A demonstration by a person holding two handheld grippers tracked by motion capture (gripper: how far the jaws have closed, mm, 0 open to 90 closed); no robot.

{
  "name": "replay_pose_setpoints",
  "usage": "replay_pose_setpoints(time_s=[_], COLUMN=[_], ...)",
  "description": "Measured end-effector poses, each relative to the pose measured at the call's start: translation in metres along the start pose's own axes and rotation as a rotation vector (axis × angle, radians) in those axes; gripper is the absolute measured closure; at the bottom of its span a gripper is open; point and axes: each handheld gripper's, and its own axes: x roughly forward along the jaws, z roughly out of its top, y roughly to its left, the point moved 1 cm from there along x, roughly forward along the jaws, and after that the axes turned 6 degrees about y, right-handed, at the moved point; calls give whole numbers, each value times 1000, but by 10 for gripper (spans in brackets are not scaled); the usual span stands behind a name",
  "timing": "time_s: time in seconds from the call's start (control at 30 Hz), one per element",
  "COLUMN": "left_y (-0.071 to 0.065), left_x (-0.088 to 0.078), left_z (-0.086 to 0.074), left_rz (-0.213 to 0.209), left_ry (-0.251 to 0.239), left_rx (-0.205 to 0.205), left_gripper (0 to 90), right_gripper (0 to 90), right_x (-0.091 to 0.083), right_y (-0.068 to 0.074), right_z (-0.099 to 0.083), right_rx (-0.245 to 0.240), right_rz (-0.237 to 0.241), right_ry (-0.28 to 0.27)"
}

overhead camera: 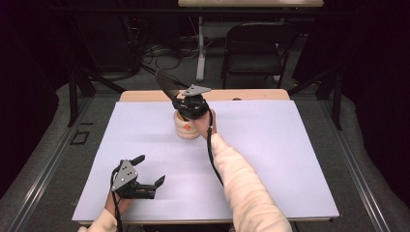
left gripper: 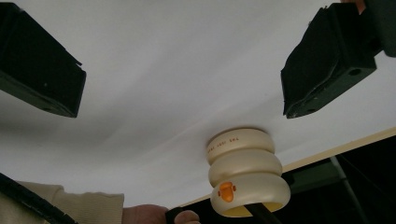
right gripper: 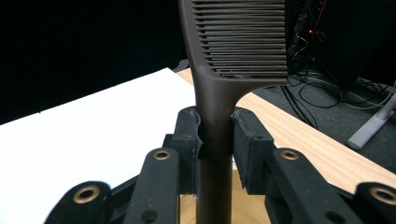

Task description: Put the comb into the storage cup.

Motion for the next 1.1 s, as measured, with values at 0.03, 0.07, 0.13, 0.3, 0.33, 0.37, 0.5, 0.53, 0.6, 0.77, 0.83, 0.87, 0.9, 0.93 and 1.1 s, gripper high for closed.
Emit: replay_pose_setpoints(time_s=[0.03, 0.07, 0.13, 0.3, 0.33, 0.37, 0.5, 0.53, 0.6, 0.77, 0.83, 0.87, 0.9, 0.93, 1.1], left_y=[0, 0, 0, 0, 0, 0, 0, 0, 0, 0, 0, 0, 0, 0, 0], left_x=[0, 0, 0, 0, 0, 0, 0, 0, 0, 0, 0, 0, 0, 0, 0], left_z=[0, 0, 0, 0, 0, 0, 0, 0, 0, 0, 0, 0, 0, 0, 0], left_rz=[0, 0, 0, 0, 0, 0, 1, 1, 1, 2, 1, 1, 2, 2, 2], left_ry=[0, 1, 0, 0, 0, 0, 0, 0, 0, 0, 1, 1, 0, 0, 1], left_rx=[-1, -1, 0, 0, 0, 0, 1, 0, 0, 0, 0, 0, 0, 0, 0], left_gripper=[2, 2, 2, 2, 2, 2, 2, 2, 2, 2, 2, 2, 2, 2, 2], right_gripper=[722, 722, 722, 722, 722, 722, 722, 722, 723, 722, 722, 722, 722, 722, 722], right_x=[0, 0, 0, 1, 1, 2, 2, 2, 2, 3, 3, 3, 3, 4, 3], right_y=[0, 0, -1, -2, -2, -2, -2, -2, -3, -4, -4, -4, -4, -4, -5], right_z=[0, -1, -1, -4, -4, -5, -5, -5, -6, -8, -9, -9, -10, -10, -11], right_rx=[0, 2, 3, 6, 5, 6, 6, 6, 7, 12, 12, 14, 15, 16, 20], right_rz=[0, -1, -3, -4, -4, -4, -4, -6, -7, -6, -7, -8, -6, -7, -6], right_ry=[0, 0, 0, 9, 13, 13, 15, 17, 18, 26, 31, 31, 32, 33, 37])
